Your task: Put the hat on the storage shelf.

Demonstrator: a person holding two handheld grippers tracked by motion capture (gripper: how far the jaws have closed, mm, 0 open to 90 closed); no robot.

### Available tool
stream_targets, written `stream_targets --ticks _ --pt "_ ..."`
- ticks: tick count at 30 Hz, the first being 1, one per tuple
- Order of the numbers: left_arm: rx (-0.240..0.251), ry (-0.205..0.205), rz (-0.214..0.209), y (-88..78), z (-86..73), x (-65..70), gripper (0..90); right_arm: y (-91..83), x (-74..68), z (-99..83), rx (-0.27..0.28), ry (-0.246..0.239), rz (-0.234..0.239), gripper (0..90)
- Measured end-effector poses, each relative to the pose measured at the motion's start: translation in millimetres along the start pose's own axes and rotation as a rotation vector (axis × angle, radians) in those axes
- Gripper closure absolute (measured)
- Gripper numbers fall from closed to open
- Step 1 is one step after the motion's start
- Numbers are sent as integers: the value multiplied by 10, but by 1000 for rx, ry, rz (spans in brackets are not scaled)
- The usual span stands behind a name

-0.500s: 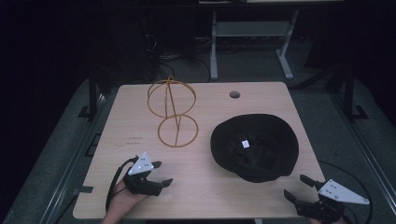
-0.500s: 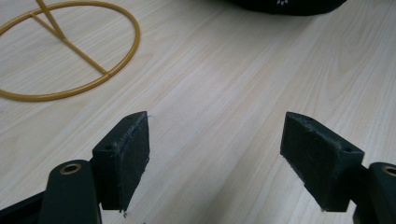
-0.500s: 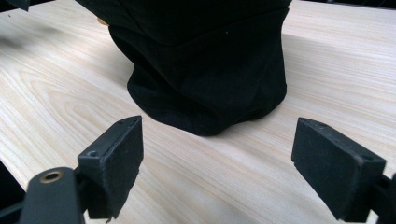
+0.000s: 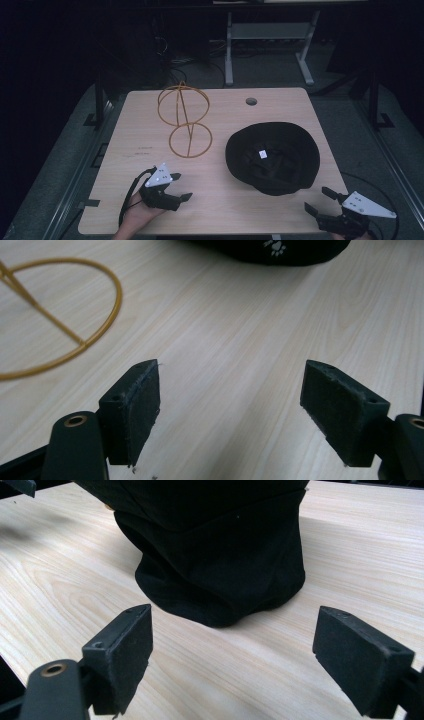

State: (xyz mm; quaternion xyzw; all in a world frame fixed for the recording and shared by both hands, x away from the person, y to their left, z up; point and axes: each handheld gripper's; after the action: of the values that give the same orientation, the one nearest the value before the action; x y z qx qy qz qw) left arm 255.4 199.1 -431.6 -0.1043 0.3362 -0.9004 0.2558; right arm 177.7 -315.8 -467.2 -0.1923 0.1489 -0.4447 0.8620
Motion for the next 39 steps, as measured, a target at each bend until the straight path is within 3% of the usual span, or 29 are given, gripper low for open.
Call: stream_targets --ticks 7,11,23,32,39 --pt "10 30 -24 10 175 114 225 12 -50 20 -9 -25 12 154" --pt "25 39 -47 28 280 162 218 -19 -45 28 5 -11 10 154" --pt "30 123 -90 159 680 296 194 -48 -39 23 15 -1 1 154" --pt "3 179 -120 319 956 407 192 -54 -33 15 16 -2 10 154" --pt "-7 246 -130 460 1148 514 192 -75 -34 14 30 10 13 152"
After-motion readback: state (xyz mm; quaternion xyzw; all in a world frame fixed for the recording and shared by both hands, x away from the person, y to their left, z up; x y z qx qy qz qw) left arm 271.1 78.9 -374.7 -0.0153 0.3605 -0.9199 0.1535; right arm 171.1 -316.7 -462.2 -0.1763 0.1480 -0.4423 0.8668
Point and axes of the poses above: each handheld gripper's, and its own axes: y roughly forward along the jaws, z roughly out of its top, x roughly to its right, and after that the axes turned 3 degrees about -x, right-handed
